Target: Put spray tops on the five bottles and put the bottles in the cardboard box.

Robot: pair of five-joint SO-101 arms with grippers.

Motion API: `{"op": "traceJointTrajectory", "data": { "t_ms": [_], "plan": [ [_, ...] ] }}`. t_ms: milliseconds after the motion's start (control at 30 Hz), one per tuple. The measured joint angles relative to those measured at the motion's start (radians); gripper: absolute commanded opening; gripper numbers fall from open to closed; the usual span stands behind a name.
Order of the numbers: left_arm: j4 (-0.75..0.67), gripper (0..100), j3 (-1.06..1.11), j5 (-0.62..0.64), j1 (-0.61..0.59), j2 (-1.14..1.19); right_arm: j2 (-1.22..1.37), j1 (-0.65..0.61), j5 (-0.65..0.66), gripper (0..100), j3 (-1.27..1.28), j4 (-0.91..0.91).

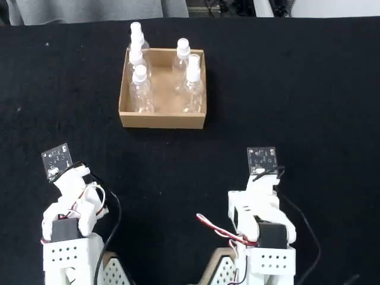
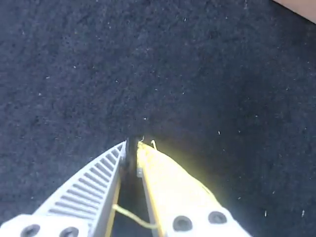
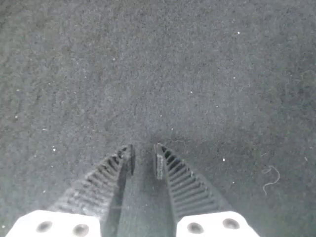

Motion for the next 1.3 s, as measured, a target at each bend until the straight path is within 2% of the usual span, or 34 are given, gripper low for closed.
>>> {"op": "traceJointTrajectory", "data": {
  "t_ms": [567,900,1300],
  "plan": [
    [0.008,3,0.0,0.0,0.0,0.0,0.0,0.0,0.0,3.5,0.0,0.0],
    [0.009,3,0.0,0.0,0.0,-0.158,0.0,0.0,0.0,3.5,0.0,0.0],
    [0.009,3,0.0,0.0,0.0,-0.161,0.0,0.0,0.0,3.5,0.0,0.0]
  ]
}}
